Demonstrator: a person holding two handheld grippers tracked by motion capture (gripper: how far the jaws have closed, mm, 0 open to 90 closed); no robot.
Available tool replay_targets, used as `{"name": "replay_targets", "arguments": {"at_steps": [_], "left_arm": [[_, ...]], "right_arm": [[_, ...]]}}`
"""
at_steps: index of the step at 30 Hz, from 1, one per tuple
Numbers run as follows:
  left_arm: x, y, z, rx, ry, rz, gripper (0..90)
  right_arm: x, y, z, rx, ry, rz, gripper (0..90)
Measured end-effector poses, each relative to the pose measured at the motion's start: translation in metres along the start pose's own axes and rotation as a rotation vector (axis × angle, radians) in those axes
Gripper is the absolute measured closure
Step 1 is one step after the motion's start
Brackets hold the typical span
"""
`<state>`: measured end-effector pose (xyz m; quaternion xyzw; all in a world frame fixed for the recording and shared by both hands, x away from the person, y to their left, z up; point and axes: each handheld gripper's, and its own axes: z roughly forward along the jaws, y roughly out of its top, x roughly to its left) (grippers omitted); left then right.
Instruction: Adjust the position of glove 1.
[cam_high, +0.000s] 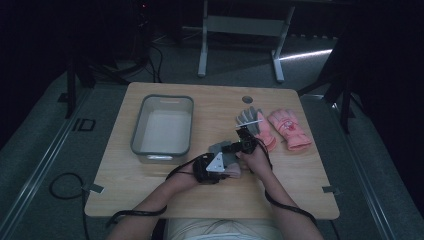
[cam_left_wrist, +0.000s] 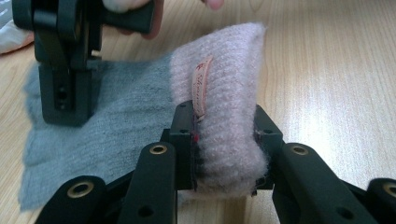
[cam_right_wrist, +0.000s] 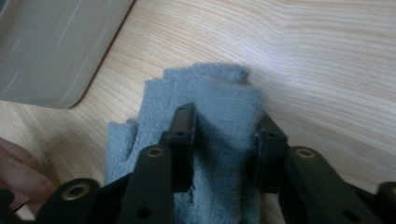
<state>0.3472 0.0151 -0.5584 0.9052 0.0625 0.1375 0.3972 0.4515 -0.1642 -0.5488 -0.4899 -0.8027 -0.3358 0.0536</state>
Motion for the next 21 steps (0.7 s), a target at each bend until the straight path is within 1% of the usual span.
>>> {"name": "replay_targets", "arguments": {"at_steps": [1, 2, 3, 4, 5, 6, 8, 10, 11, 12, 13, 15, 17, 19, 20, 21], "left_arm": [[0.000, 0.000, 0.000, 0.000, 0.000, 0.000, 68.9], [0.000, 0.000, 0.000, 0.000, 0.000, 0.000, 68.9], [0.001, 0.000, -0.001, 0.001, -0.006, -0.019, 68.9], [0.002, 0.001, -0.001, 0.004, -0.008, -0.017, 69.2], [0.002, 0.002, -0.002, 0.010, -0.011, -0.019, 69.3], [0.002, 0.004, -0.003, 0.022, -0.011, -0.008, 69.5], [0.001, 0.007, -0.005, 0.031, 0.003, 0.024, 69.5], [-0.001, 0.010, -0.006, 0.039, 0.015, 0.050, 69.5], [-0.001, 0.011, -0.008, 0.036, 0.016, 0.050, 69.4], [-0.001, 0.013, -0.010, 0.037, 0.017, 0.051, 69.4], [-0.001, 0.015, -0.012, 0.039, 0.022, 0.060, 69.5], [0.002, 0.019, -0.017, 0.040, 0.019, 0.068, 69.4], [0.004, 0.023, -0.022, 0.040, 0.022, 0.073, 69.4], [0.006, 0.028, -0.028, 0.031, 0.027, 0.077, 69.4], [0.007, 0.030, -0.033, 0.019, 0.030, 0.078, 69.4], [0.009, 0.032, -0.036, 0.014, 0.032, 0.075, 69.4]], "right_arm": [[0.000, 0.000, 0.000, 0.000, 0.000, 0.000, 69.4], [0.003, 0.000, 0.000, -0.004, -0.012, -0.026, 69.4], [0.003, 0.000, 0.000, -0.004, -0.012, -0.026, 71.0], [0.005, -0.001, -0.004, -0.021, -0.027, -0.051, 72.5], [0.005, -0.001, -0.006, -0.031, -0.030, -0.056, 72.8], [0.005, -0.002, -0.009, -0.038, -0.028, -0.054, 72.9], [0.004, -0.002, -0.015, -0.046, -0.028, -0.059, 73.1], [0.005, -0.002, -0.019, -0.051, -0.032, -0.073, 73.1], [0.007, -0.002, -0.022, -0.057, -0.033, -0.077, 73.1], [0.009, -0.002, -0.025, -0.062, -0.043, -0.092, 73.1], [0.011, -0.001, -0.027, -0.068, -0.051, -0.104, 73.1], [0.014, 0.000, -0.032, -0.081, -0.044, -0.111, 73.1], [0.015, 0.003, -0.038, -0.093, -0.029, -0.109, 73.2], [0.017, 0.005, -0.044, -0.111, -0.023, -0.109, 73.2], [0.019, 0.006, -0.047, -0.119, -0.030, -0.117, 73.2], [0.022, 0.007, -0.050, -0.127, -0.048, -0.128, 73.2]]}}
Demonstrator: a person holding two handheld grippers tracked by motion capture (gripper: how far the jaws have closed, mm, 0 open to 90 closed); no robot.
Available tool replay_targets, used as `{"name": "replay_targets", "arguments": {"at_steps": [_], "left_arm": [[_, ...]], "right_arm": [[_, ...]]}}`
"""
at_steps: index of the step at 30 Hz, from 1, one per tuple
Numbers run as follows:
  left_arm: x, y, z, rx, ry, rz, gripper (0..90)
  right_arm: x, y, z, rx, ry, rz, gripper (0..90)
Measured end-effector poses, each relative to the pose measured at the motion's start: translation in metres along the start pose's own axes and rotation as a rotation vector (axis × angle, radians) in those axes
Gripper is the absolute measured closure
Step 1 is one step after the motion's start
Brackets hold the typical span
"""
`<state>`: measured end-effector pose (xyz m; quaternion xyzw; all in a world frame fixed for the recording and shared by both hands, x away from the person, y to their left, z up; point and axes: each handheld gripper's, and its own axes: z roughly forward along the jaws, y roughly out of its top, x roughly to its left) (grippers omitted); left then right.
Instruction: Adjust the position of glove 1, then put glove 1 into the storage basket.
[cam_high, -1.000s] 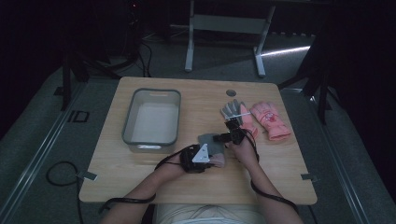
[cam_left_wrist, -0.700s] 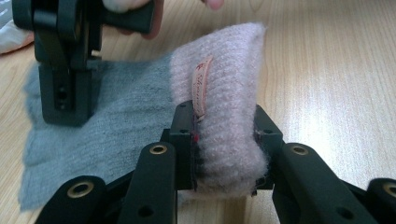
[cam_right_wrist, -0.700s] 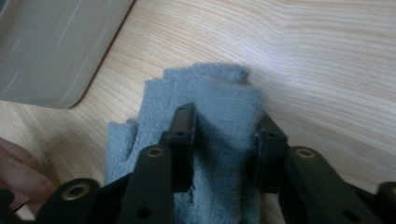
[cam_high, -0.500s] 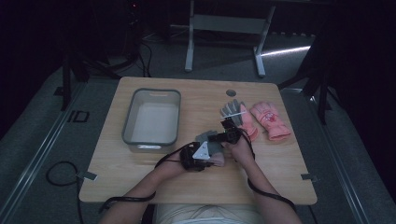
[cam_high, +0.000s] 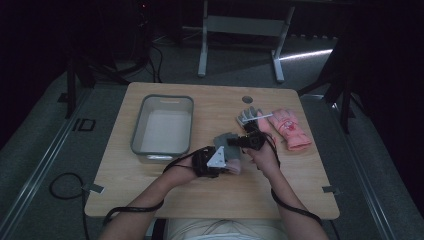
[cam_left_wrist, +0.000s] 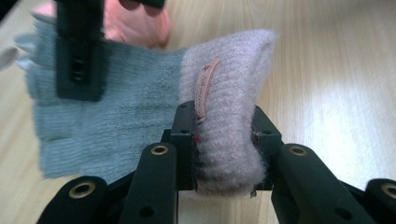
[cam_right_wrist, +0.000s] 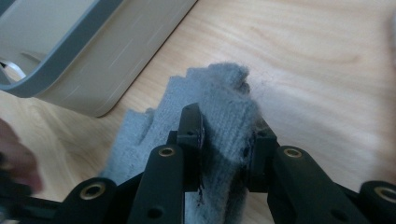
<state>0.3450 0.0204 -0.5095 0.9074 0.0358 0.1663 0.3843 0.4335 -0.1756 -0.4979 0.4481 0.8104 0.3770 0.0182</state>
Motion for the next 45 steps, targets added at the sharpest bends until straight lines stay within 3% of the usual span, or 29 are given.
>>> {"name": "replay_targets", "arguments": {"at_steps": [2, 7, 10, 23, 36, 45], "left_arm": [[0.002, 0.003, -0.005, 0.007, 0.004, 0.011, 69.4], [0.007, 0.010, -0.016, 0.026, 0.010, 0.030, 69.3], [0.013, 0.012, -0.025, 0.014, 0.015, 0.030, 69.3], [0.036, 0.021, -0.064, 0.040, 0.048, 0.063, 69.2], [0.048, 0.014, -0.098, 0.043, 0.072, 0.051, 69.2], [0.061, -0.002, -0.127, 0.072, 0.090, 0.048, 69.2]], "right_arm": [[0.004, 0.003, -0.004, -0.009, -0.016, -0.025, 73.2], [0.008, 0.011, -0.010, -0.026, 0.004, -0.024, 73.2], [0.014, 0.017, -0.012, -0.031, -0.021, -0.049, 73.3], [0.035, 0.052, -0.021, -0.084, 0.012, -0.068, 73.3], [0.066, 0.081, -0.019, -0.117, 0.031, -0.104, 73.3], [0.091, 0.104, -0.002, -0.104, 0.047, -0.132, 73.3]]}}
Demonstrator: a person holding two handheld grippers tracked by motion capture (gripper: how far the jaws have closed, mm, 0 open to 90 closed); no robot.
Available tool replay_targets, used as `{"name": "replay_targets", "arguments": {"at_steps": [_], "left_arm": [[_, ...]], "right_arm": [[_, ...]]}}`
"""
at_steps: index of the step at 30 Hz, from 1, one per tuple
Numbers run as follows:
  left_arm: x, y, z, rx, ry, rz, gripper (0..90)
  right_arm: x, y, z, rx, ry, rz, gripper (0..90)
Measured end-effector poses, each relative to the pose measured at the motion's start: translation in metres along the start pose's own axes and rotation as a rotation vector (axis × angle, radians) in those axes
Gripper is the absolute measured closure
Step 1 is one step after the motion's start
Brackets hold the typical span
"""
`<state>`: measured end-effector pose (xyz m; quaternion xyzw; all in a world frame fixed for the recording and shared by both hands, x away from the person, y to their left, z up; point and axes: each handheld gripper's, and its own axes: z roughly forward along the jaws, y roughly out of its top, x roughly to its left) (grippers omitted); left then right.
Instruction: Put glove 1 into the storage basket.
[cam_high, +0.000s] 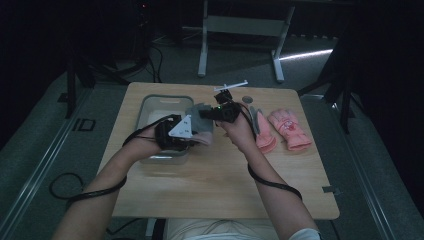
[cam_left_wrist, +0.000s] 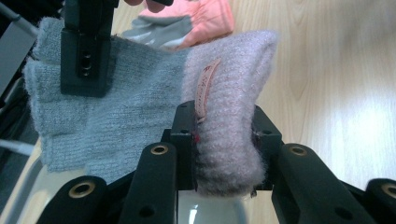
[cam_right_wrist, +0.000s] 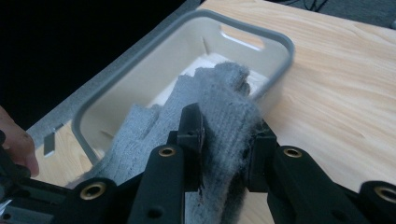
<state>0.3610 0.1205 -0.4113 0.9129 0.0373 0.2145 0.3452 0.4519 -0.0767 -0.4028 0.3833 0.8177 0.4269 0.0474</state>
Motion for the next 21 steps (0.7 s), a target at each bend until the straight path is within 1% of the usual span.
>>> {"name": "replay_targets", "arguments": {"at_steps": [1, 4, 7, 11, 12, 13, 15, 18, 21], "left_arm": [[0.002, -0.002, -0.003, 0.001, -0.001, -0.005, 69.2], [0.009, -0.010, -0.013, 0.026, 0.002, 0.000, 69.2], [0.015, -0.019, -0.021, 0.048, 0.015, 0.005, 69.2], [0.021, -0.031, -0.030, 0.076, 0.024, -0.002, 69.2], [0.023, -0.034, -0.031, 0.079, 0.028, -0.009, 69.2], [0.024, -0.037, -0.033, 0.091, 0.030, -0.007, 69.2], [0.027, -0.044, -0.034, 0.097, 0.034, -0.009, 69.2], [0.029, -0.053, -0.034, 0.116, 0.043, 0.012, 69.1], [0.031, -0.060, -0.032, 0.132, 0.045, 0.006, 69.1]], "right_arm": [[0.003, 0.004, 0.003, 0.000, 0.001, -0.005, 73.3], [0.011, 0.015, 0.014, 0.010, 0.005, -0.026, 73.3], [0.019, 0.025, 0.026, 0.017, 0.015, -0.033, 73.3], [0.028, 0.035, 0.042, 0.024, 0.026, -0.039, 73.3], [0.030, 0.038, 0.046, 0.026, 0.030, -0.038, 73.3], [0.032, 0.039, 0.050, 0.026, 0.034, -0.040, 73.3], [0.034, 0.042, 0.059, 0.029, 0.037, -0.041, 73.3], [0.037, 0.045, 0.071, 0.043, 0.029, -0.038, 73.3], [0.036, 0.046, 0.083, 0.054, 0.027, -0.025, 73.2]]}}
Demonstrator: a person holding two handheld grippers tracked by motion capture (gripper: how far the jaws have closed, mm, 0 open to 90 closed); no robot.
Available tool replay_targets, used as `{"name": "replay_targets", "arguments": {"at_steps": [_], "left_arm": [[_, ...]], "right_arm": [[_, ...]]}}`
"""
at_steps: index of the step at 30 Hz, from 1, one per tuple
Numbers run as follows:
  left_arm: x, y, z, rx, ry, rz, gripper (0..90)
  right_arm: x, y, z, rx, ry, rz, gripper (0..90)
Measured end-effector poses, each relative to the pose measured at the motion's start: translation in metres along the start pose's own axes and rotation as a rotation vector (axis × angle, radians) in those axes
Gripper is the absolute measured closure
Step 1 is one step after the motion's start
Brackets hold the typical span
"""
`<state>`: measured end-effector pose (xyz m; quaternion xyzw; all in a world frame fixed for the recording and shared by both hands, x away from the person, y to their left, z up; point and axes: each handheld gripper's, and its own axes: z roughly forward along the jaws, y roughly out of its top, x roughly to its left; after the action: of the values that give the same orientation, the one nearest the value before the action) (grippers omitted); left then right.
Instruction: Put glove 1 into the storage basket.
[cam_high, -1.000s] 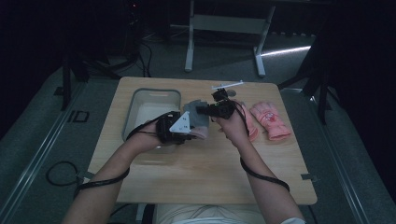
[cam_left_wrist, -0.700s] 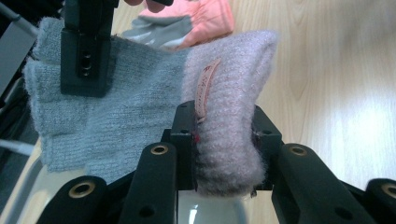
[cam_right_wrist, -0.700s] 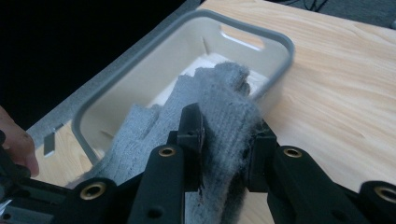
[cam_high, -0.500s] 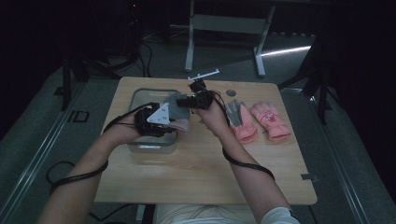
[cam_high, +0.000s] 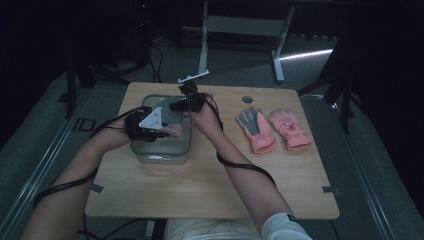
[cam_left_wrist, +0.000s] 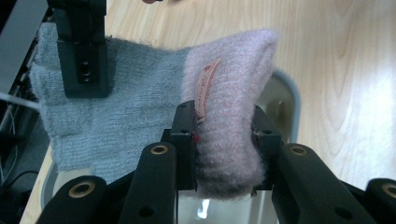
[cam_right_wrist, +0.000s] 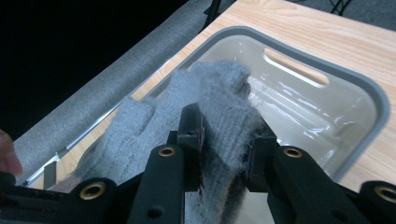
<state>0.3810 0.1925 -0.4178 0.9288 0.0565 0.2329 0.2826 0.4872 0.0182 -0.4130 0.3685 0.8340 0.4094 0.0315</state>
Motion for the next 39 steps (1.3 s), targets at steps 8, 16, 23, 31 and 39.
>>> {"name": "replay_targets", "arguments": {"at_steps": [8, 16, 23, 31, 39], "left_arm": [[-0.001, -0.020, 0.025, 0.039, -0.052, -0.026, 69.1], [-0.001, -0.032, 0.051, 0.074, -0.058, -0.015, 69.1], [-0.002, -0.036, 0.074, 0.169, -0.086, 0.011, 69.1], [-0.001, -0.034, 0.091, 0.233, -0.115, 0.026, 68.8], [0.002, -0.033, 0.098, 0.246, -0.134, -0.045, 66.0]], "right_arm": [[-0.006, -0.012, 0.036, 0.058, -0.023, -0.009, 73.2], [-0.013, -0.017, 0.059, 0.112, -0.048, 0.003, 73.2], [-0.014, -0.022, 0.077, 0.163, -0.104, -0.001, 72.5], [-0.017, -0.025, 0.087, 0.212, -0.132, -0.009, 68.5], [-0.026, -0.022, 0.068, 0.151, -0.100, 0.028, 58.1]]}}
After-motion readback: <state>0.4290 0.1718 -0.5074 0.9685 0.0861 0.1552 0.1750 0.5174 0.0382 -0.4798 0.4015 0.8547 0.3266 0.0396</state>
